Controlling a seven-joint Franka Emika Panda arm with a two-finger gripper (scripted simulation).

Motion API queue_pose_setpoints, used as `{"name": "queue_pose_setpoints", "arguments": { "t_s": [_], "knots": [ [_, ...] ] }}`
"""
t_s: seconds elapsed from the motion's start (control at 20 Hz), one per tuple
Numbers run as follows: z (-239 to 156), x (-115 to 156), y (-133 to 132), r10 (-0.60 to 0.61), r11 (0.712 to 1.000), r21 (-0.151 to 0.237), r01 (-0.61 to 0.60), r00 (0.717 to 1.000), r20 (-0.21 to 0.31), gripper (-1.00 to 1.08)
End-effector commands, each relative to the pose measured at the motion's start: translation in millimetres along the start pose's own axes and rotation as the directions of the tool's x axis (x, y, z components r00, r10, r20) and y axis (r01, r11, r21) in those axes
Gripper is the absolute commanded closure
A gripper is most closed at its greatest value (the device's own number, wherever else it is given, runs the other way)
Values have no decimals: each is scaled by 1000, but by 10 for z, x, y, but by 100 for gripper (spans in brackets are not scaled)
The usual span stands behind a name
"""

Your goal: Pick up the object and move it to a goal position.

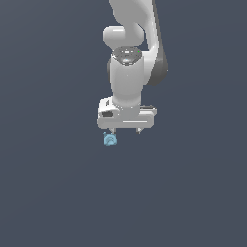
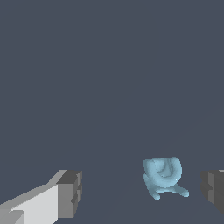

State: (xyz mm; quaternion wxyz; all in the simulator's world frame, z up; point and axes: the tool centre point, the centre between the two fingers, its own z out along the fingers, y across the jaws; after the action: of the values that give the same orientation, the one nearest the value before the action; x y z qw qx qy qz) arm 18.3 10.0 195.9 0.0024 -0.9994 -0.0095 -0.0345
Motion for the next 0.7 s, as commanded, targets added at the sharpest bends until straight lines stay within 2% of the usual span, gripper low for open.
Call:
{"name": "queue_pose_setpoints", "arguments": {
  "t_s": [0.0,0.65],
  "knots": [
    [0,0,0,0,1000,0,0,1000,0,-92],
    [-101,13,100,-8,1000,10,8,1000,-17,-92]
  ]
}}
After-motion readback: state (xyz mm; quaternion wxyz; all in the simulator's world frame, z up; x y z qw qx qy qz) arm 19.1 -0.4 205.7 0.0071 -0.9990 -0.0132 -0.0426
